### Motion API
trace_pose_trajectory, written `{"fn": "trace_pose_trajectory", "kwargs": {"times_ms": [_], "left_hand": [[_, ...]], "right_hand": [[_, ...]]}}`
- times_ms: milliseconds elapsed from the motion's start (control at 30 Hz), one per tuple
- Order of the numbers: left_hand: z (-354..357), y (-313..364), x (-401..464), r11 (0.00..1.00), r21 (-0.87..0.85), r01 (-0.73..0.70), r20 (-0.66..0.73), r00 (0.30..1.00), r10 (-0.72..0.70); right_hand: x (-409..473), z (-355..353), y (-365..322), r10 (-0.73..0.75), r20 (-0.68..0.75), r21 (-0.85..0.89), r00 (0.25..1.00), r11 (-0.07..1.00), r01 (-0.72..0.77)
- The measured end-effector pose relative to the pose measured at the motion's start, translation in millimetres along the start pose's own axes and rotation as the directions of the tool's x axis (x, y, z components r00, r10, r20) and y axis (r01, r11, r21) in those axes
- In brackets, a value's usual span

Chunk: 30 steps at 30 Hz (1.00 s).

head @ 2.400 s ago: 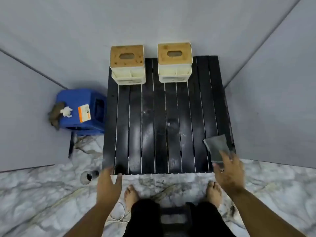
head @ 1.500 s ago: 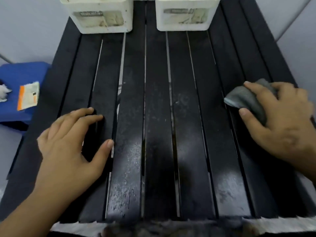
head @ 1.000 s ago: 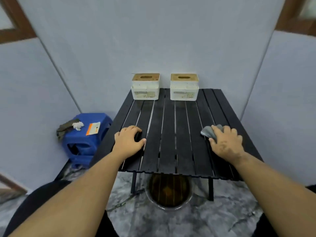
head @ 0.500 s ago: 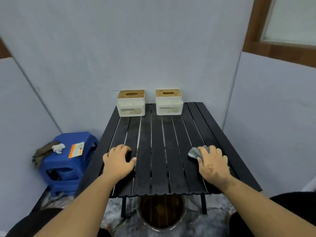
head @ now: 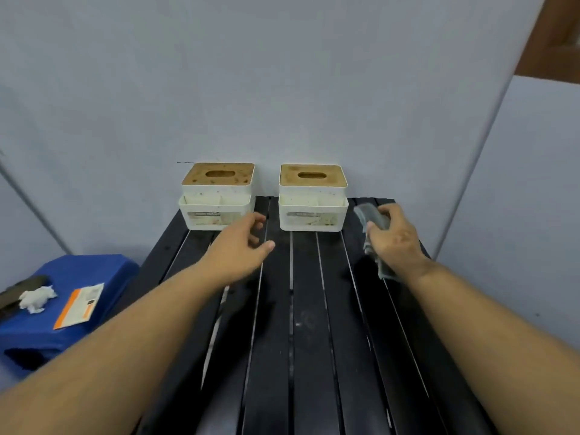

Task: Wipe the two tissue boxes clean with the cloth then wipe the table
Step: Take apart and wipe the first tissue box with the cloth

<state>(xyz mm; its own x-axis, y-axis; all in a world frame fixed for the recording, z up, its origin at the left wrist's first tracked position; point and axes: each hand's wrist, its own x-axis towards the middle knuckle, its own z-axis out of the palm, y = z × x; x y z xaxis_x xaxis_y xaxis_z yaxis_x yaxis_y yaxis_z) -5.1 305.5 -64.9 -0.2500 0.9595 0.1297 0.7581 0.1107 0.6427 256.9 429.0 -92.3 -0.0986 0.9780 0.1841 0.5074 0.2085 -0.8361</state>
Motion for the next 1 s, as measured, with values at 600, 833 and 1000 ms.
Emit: {"fn": "trace_pose_trajectory", "kwargs": {"times_ms": [600, 833, 1000], "left_hand": [[66.1, -15.4, 115.8, 0.962, -0.273, 0.030, -0.138, 0.988, -0.070], [48.1, -2.1, 60.6, 0.938, -0.346, -0.005, -0.128, 0.991, -0.042], [26.7, 10.2, -25.1, 0.941, -0.338, -0.015, -0.134, 0.990, -0.032]], "right_hand": [[98.4, 58.7, 28.9, -0.286, 0.160, 0.145, 0.945, 0.954, 0.264], [33.7, 30.7, 2.9, -0.327, 0.135, 0.253, 0.935, 0.924, 0.286], [-44.6, 1.7, -20.2, -0.337, 0.195, 0.261, 0.921, 0.923, 0.283]]}}
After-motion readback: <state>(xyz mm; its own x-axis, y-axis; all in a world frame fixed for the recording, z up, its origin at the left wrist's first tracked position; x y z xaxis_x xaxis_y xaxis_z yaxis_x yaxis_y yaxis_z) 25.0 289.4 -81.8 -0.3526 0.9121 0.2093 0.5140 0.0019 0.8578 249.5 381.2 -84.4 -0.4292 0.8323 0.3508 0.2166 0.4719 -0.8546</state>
